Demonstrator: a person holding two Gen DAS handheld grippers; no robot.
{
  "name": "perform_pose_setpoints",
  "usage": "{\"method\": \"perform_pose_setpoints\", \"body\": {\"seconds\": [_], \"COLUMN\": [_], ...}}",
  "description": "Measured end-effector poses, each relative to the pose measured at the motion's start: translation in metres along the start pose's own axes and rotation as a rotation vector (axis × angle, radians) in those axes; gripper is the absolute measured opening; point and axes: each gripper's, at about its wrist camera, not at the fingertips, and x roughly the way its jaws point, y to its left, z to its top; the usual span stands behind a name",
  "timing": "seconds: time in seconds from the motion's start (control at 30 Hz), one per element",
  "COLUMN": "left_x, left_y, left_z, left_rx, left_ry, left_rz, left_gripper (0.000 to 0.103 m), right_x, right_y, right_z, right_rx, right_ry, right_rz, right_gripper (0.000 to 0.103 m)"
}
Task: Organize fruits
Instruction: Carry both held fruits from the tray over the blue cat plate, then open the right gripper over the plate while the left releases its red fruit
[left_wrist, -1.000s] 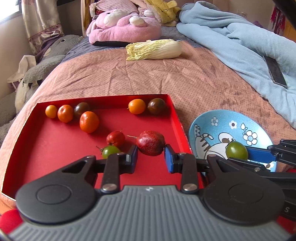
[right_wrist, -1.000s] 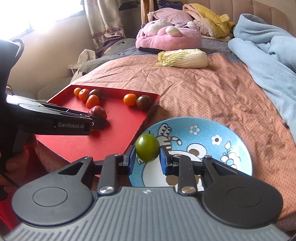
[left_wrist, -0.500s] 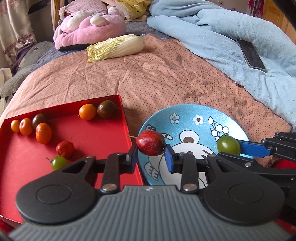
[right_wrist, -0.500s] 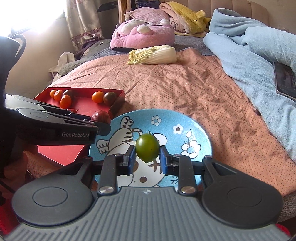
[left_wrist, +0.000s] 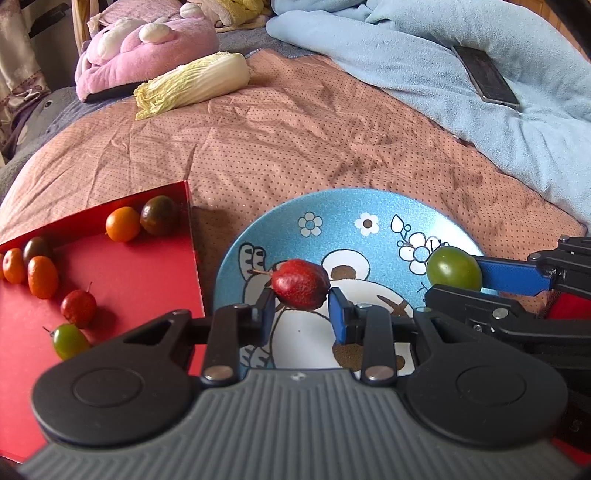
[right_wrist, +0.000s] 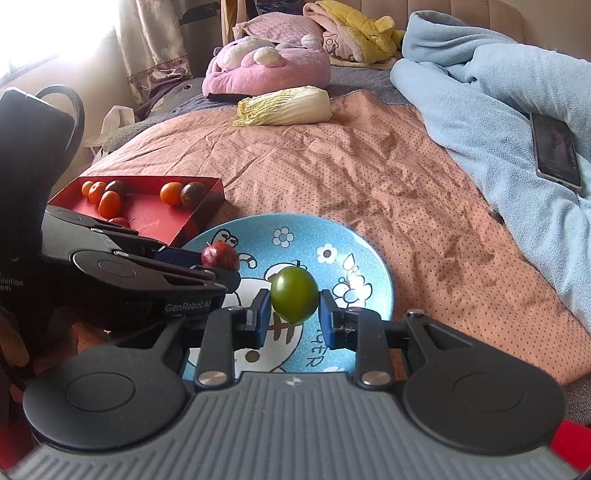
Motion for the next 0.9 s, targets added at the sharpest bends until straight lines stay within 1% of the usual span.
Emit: {"method": "perform_pose_setpoints", "body": {"seconds": [0.33, 0.5, 0.6, 0.67, 0.7, 0.77, 0.83, 0.9], "left_x": [0.003, 0.004, 0.006, 0.006, 0.005, 0.001, -0.002, -0.008], "left_y": [0.005, 0.009, 0.008, 0.007, 0.006, 0.004, 0.005, 0.007], "left_z": [-0.005, -0.008, -0.009, -0.009, -0.010, -0.010, -0.010, -0.010], "left_rx": [0.012, 0.015, 0.021, 0.027, 0.029, 0.035, 0.035, 0.023], "left_ry": [0.001, 0.004, 0.011, 0.009, 0.005, -0.009, -0.020, -0.023], "left_rz": [0.006, -0.002, -0.019, -0.022, -0.018, -0.014, -0.004, -0.014], "left_gripper": [0.035, 0.035, 0.036, 0.038, 0.044, 0.053, 0.053, 0.054], "right_x": [0.026, 0.034, 0.037, 0.037, 0.036, 0.033, 0.027, 0.016], "right_y": [-0.008, -0.012, -0.015, -0.016, -0.017, -0.017, -0.017, -0.017], "right_z": [-0.003, -0.008, -0.009, -0.009, -0.009, -0.009, -0.008, -0.008], "right_rx": [0.030, 0.044, 0.055, 0.062, 0.066, 0.076, 0.091, 0.109], "right_ry": [0.039, 0.058, 0.063, 0.058, 0.056, 0.051, 0.032, 0.007], "right_rz": [-0.010, -0.033, -0.035, -0.042, -0.042, -0.049, -0.056, -0.049], "right_gripper": [0.033, 0.032, 0.033, 0.034, 0.035, 0.047, 0.056, 0.061]}}
